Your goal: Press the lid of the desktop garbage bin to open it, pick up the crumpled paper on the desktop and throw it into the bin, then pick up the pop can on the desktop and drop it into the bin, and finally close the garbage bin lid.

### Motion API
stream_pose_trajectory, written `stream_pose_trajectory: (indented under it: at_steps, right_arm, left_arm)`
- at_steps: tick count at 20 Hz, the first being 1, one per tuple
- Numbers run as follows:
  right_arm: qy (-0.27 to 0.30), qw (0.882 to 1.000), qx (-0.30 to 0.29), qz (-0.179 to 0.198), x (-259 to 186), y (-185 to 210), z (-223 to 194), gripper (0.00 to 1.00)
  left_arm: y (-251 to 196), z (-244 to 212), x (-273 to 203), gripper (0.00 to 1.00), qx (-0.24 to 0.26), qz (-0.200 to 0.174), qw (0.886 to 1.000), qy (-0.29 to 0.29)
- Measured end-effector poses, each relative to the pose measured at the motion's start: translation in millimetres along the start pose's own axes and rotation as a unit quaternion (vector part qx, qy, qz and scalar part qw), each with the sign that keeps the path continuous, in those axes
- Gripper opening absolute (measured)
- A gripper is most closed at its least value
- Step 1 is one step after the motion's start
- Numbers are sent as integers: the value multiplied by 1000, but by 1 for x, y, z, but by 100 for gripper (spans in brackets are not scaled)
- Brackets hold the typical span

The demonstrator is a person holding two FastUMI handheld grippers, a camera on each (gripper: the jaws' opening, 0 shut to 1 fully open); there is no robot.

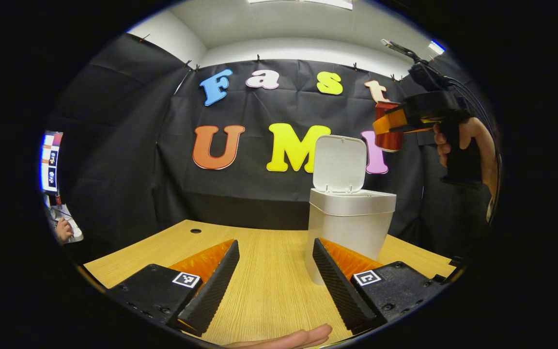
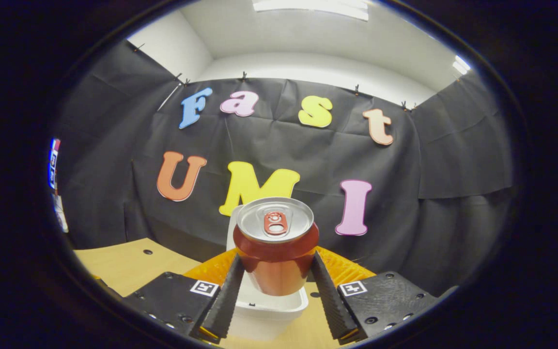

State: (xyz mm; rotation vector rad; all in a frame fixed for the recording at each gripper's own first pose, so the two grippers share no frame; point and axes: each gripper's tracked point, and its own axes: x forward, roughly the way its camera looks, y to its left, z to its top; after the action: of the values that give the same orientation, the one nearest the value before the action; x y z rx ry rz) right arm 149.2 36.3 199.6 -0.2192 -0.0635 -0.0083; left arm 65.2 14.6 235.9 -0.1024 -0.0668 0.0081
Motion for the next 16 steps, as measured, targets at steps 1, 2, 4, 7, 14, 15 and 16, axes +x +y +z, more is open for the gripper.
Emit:
stream_pose_trajectory:
  at_steps: [1, 2, 4, 7, 14, 15, 16]
  right_arm:
    - [4, 1000, -4, 0, 7, 3, -2, 75]
    - [9, 1000, -6, 0, 15, 5, -5, 76]
    - [20, 1000, -12, -7, 31, 3, -14, 76]
    - [35, 999, -20, -19, 52, 0, -29, 77]
    - [74, 997, -23, -9, 91, 9, -74, 77]
    - [78, 997, -26, -3, 94, 12, -80, 78]
    - [85, 996, -30, -1, 98, 14, -86, 76]
  left_arm:
    - [0, 0, -1, 99, 1, -1, 1000, 1]
    - [-2, 0, 0, 99, 3, -3, 1000, 1]
    - [-2, -1, 1, 99, 7, -2, 1000, 1]
    - [0, -3, 0, 99, 9, 1, 1000, 4]
    - [2, -7, 6, 99, 1, 2, 1000, 6]
    - [2, -9, 7, 99, 3, 3, 1000, 8]
    - [1, -9, 6, 99, 3, 3, 1000, 7]
